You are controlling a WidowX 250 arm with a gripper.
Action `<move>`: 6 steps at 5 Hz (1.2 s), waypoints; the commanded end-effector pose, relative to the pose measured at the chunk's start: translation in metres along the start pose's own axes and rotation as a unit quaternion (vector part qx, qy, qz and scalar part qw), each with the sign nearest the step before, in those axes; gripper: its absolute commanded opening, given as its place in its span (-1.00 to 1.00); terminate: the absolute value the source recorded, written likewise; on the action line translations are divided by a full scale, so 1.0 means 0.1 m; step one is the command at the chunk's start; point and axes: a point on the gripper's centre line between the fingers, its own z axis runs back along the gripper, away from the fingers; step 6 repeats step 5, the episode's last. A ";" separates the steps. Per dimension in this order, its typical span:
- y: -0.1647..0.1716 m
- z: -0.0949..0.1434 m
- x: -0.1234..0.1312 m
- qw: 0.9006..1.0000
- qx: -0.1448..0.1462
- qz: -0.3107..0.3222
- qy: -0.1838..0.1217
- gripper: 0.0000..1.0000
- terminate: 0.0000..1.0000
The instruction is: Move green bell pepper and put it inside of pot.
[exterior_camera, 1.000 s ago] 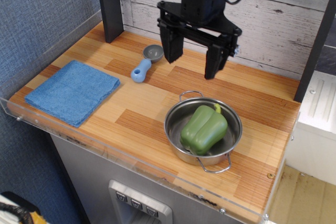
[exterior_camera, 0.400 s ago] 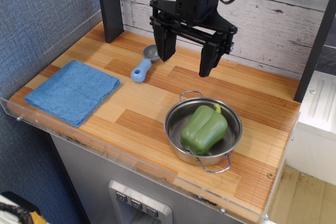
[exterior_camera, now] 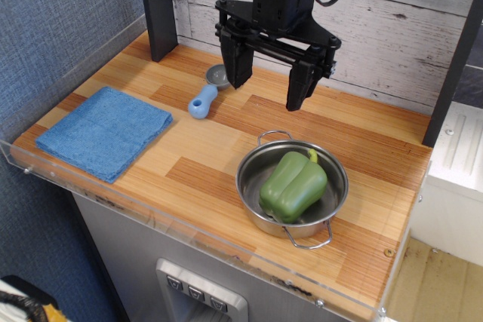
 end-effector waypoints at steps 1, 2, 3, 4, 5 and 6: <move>0.01 0.09 -0.01 1.000 0.001 -0.002 -0.012 1.00 -1.00; 0.01 0.09 -0.01 1.000 0.001 -0.002 -0.012 1.00 -1.00; 0.01 0.09 -0.01 1.000 0.001 -0.002 -0.012 1.00 -1.00; 0.01 0.09 -0.01 1.000 0.001 -0.002 -0.012 1.00 -1.00; 0.01 0.09 -0.01 1.000 0.001 -0.002 -0.012 1.00 1.00; 0.01 0.09 -0.01 1.000 0.001 -0.002 -0.012 1.00 1.00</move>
